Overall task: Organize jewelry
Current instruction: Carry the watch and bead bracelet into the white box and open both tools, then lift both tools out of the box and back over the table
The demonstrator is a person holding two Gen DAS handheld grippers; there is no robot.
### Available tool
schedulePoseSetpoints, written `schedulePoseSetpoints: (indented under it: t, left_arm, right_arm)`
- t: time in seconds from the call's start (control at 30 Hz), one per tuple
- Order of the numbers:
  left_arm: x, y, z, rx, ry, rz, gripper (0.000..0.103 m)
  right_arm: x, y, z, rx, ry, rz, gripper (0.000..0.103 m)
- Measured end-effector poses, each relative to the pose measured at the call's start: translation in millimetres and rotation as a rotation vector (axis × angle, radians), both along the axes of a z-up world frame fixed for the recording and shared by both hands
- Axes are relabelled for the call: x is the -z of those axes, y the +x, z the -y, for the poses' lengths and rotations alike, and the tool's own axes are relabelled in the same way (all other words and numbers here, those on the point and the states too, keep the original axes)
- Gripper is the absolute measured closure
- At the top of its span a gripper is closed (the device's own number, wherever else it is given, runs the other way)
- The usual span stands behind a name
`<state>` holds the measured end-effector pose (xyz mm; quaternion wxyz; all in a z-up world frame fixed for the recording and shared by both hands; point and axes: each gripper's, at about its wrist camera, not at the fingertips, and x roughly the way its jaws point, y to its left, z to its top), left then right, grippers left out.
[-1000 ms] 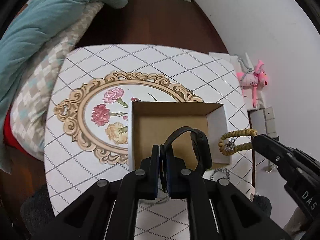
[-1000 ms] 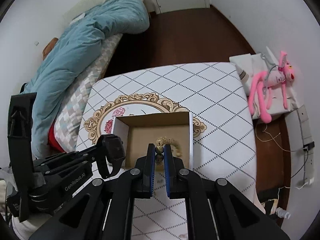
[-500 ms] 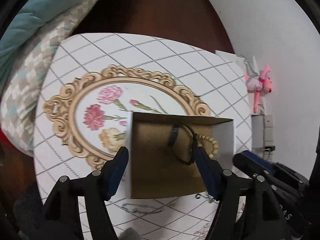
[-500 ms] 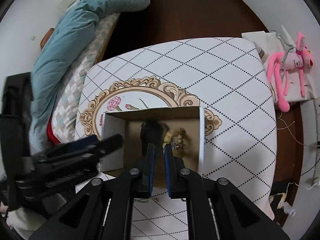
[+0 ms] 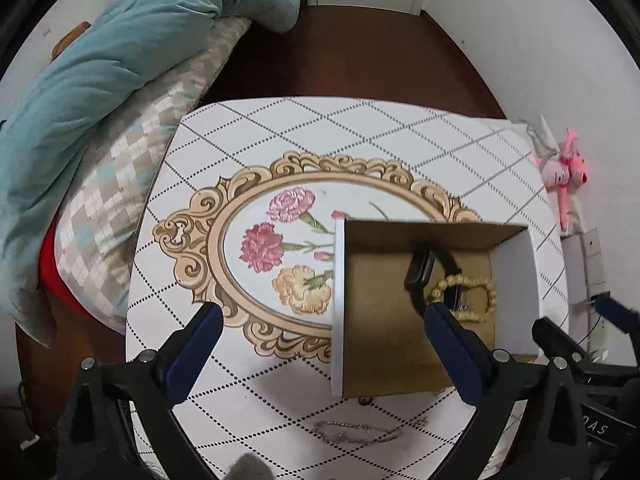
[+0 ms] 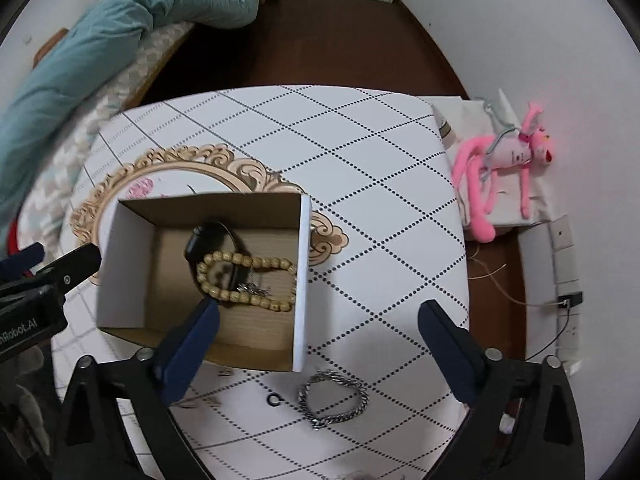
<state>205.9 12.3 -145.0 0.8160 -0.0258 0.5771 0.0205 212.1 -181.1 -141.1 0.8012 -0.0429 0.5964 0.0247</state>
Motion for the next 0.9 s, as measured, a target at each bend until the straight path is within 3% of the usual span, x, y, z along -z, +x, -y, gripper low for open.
schedulePoseSetpoints:
  t: [0.33,0.9]
  left_arm:
    - [-4,-17,4,-0.001,0.02,0.024,0.0]
    - [-77,-68,10,0.004,0.008,0.174,0.0]
  right_arm:
    - [-3,-14,-4,0.003,-0.026,0.044,0.001]
    - [-84,-71,7,0.053,-0.024,0.231,0.001]
